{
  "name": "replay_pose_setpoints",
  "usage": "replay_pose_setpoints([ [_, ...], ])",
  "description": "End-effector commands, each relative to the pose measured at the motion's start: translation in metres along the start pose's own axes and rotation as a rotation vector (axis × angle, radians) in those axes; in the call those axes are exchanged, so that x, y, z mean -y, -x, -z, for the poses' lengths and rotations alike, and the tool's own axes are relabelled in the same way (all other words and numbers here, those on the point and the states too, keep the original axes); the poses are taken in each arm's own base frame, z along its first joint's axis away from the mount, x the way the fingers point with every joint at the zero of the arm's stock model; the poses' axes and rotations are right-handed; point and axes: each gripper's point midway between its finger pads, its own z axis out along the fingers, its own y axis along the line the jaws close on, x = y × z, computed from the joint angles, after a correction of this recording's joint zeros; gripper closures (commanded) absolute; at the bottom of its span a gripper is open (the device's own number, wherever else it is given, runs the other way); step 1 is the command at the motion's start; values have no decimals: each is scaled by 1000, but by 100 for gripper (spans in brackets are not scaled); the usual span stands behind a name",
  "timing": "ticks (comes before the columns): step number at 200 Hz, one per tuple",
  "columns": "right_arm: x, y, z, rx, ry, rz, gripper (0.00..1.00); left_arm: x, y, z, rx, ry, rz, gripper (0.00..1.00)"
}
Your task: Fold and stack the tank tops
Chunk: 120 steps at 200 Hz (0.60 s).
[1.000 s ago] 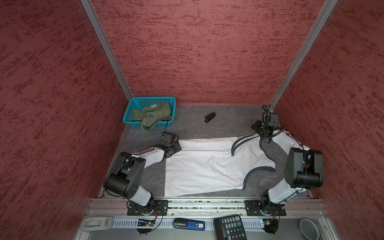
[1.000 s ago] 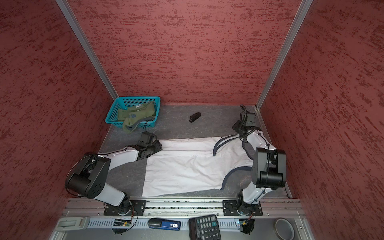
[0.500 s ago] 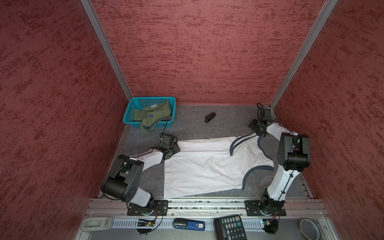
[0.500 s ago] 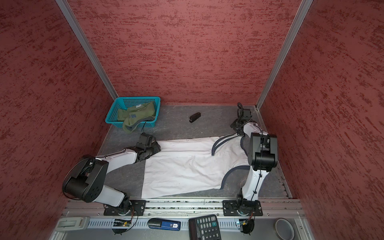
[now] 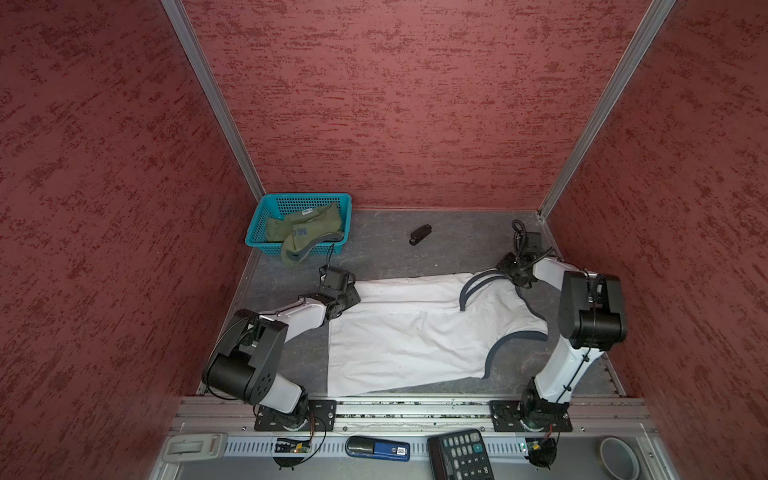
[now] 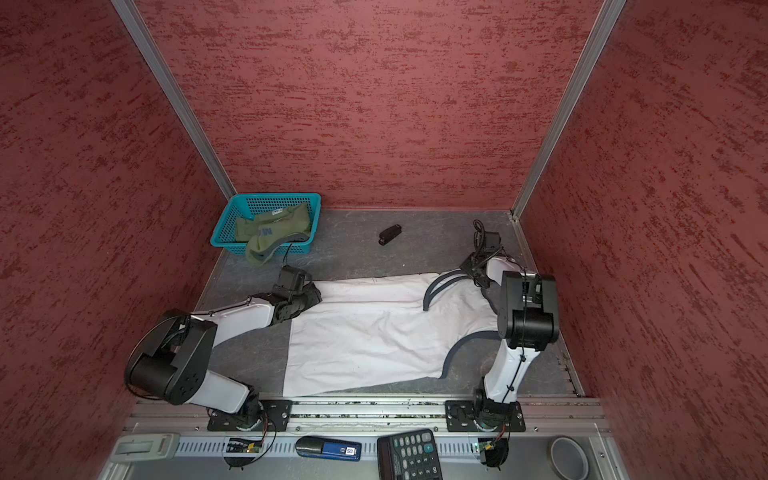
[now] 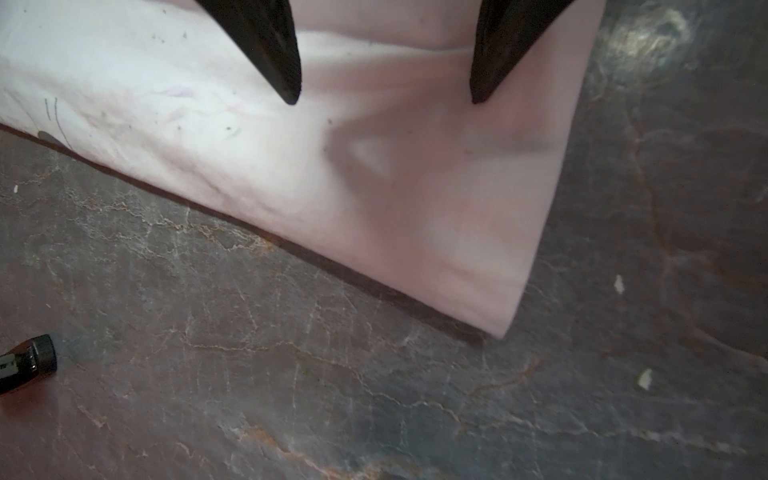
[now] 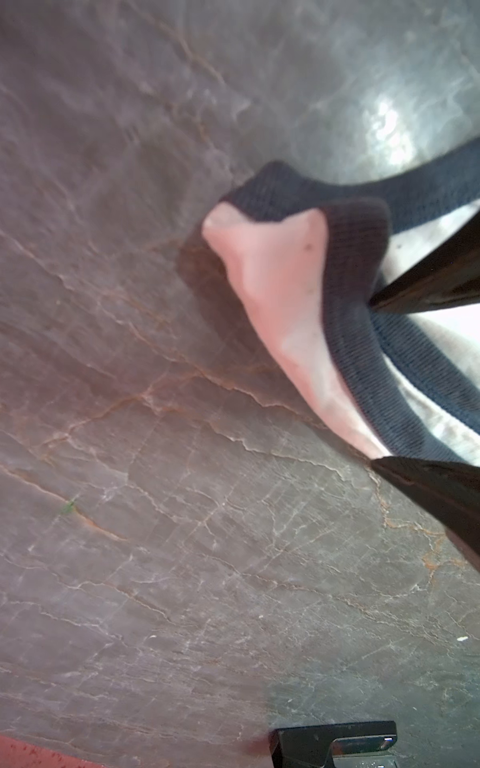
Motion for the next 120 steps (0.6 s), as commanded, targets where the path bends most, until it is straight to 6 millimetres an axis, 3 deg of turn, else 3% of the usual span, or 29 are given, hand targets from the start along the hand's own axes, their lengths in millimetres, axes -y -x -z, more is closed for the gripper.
replay_pose_setpoints([
  [1,-11,19,17,81,33,-3,45,-50,-43,-4,-145,169,2,34],
  [30,-10,21,25,107,35,-7,45,-50,-44,-4,-145,170,1,34],
  [120,13,24,12,103,-40,-39,47,-50,-44,-5,-146,170,1,34],
])
